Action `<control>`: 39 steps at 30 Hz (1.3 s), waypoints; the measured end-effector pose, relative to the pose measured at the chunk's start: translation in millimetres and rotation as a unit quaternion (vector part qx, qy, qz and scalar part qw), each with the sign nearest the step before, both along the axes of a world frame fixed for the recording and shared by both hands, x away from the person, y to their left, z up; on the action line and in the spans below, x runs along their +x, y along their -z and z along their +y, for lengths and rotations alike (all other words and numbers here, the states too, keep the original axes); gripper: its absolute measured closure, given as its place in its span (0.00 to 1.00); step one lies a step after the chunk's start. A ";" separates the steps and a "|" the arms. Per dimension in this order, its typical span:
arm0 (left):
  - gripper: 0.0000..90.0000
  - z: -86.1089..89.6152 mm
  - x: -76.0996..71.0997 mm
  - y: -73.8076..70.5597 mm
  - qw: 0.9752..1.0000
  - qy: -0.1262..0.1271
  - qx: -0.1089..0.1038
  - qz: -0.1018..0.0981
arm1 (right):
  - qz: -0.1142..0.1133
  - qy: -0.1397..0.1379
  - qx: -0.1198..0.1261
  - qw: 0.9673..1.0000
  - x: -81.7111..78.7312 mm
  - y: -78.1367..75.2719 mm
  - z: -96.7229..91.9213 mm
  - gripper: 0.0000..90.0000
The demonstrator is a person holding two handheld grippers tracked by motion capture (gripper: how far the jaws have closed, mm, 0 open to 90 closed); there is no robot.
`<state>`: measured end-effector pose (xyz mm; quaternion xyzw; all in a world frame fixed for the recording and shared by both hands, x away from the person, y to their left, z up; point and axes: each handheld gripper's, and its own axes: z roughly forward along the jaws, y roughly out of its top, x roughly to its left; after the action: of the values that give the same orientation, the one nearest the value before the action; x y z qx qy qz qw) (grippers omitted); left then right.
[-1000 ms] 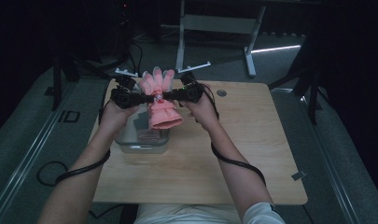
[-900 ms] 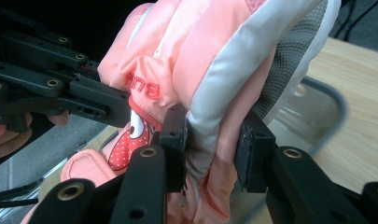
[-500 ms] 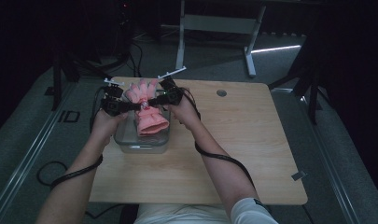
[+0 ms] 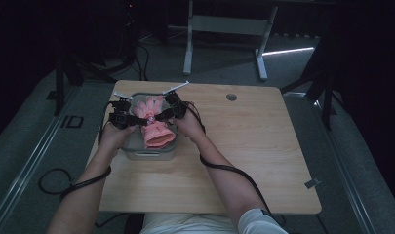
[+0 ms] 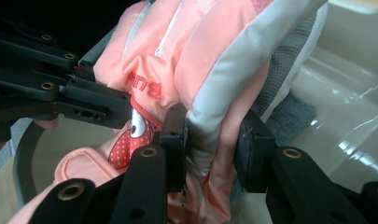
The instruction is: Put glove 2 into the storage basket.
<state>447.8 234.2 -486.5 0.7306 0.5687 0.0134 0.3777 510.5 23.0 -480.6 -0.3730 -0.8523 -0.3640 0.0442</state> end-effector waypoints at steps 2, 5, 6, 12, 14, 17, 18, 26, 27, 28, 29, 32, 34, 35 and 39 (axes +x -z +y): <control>0.87 0.0 1.8 5.6 1.000 -0.005 0.004 0.009 | 0.005 0.000 -0.008 1.000 2.1 4.5 0.7 0.74; 0.87 0.2 2.9 8.9 1.000 -0.010 0.011 0.014 | 0.004 0.002 -0.015 1.000 3.2 7.3 2.1 0.73; 0.87 0.4 3.4 10.1 1.000 -0.013 0.015 0.016 | 0.001 0.002 -0.019 1.000 3.4 7.3 3.2 0.73; 0.87 -4.1 5.4 10.8 0.998 -0.015 0.051 0.017 | -0.011 0.002 -0.049 0.999 4.7 6.9 11.7 0.73; 0.87 -2.5 6.7 11.6 0.999 -0.015 0.046 0.023 | -0.001 0.008 -0.053 0.999 7.4 6.8 12.8 0.73; 0.84 -2.8 7.3 11.4 0.998 -0.015 0.047 0.025 | 0.005 0.015 -0.056 0.998 8.1 6.4 12.6 0.71; 0.82 -2.9 7.5 11.1 0.998 -0.017 0.046 0.025 | 0.004 0.014 -0.060 0.998 8.3 5.9 13.6 0.70; 0.64 0.6 1.8 2.4 0.999 -0.025 0.045 -0.011 | -0.004 0.014 -0.034 0.999 11.6 -2.4 6.7 0.61; 0.63 1.6 1.0 1.3 0.999 -0.029 0.041 -0.015 | -0.012 0.014 -0.033 0.999 11.2 -4.8 5.5 0.62; 0.60 2.4 0.5 0.1 0.999 -0.030 0.041 -0.016 | -0.017 0.014 -0.035 0.999 10.3 -7.5 4.6 0.62; 0.59 2.5 0.1 -1.1 0.998 -0.031 0.043 -0.016 | -0.020 0.014 -0.032 0.999 9.5 -10.1 3.9 0.60; 0.55 3.8 -1.7 -6.4 0.998 -0.035 0.048 -0.024 | -0.027 0.013 -0.023 0.999 7.3 -17.6 0.7 0.56; 0.51 4.1 -3.7 -10.6 0.997 -0.039 0.054 -0.035 | -0.031 0.012 -0.016 0.999 5.3 -22.6 -1.5 0.55; 0.51 4.4 -5.0 -12.6 0.997 -0.040 0.053 -0.041 | -0.033 0.011 -0.014 0.999 4.3 -24.7 -2.5 0.54; 0.50 3.4 -10.7 -20.5 0.996 -0.040 0.057 -0.058 | -0.043 0.006 -0.003 0.999 -1.1 -32.7 -8.0 0.51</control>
<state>437.1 237.6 -466.1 0.7254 0.5727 0.1034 0.3675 509.4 15.0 -447.9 -0.3622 -0.8523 -0.3773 0.0040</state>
